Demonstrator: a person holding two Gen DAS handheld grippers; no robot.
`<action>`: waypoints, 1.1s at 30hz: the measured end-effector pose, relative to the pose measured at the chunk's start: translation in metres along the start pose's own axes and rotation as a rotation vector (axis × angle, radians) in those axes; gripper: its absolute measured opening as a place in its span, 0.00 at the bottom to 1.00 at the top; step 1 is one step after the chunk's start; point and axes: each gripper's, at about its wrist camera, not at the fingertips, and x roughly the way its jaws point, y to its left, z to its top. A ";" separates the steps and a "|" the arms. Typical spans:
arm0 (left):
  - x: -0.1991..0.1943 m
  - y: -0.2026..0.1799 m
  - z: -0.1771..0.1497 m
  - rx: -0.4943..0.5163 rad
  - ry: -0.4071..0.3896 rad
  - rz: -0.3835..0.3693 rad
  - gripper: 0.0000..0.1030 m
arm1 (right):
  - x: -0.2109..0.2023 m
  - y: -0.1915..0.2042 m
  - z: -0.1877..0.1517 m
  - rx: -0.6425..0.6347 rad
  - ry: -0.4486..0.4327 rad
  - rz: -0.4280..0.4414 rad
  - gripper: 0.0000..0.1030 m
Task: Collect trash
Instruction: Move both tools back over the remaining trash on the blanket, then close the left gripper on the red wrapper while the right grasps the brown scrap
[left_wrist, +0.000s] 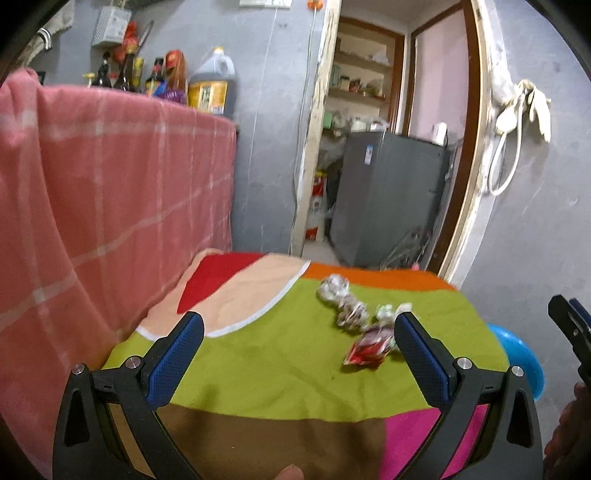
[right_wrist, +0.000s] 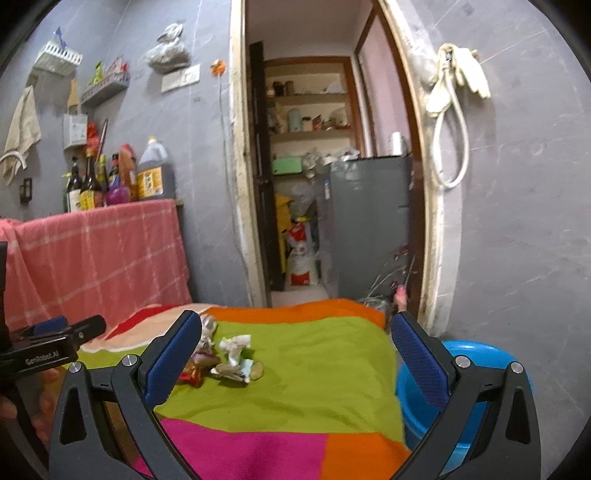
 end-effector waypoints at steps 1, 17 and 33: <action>0.003 0.002 -0.001 0.001 0.016 -0.008 0.98 | 0.005 0.001 -0.002 -0.005 0.014 0.009 1.00; 0.052 -0.019 -0.017 0.084 0.209 -0.143 0.97 | 0.075 -0.006 -0.027 -0.068 0.241 0.072 0.86; 0.107 -0.038 -0.024 0.108 0.358 -0.242 0.40 | 0.127 -0.007 -0.037 -0.097 0.460 0.179 0.47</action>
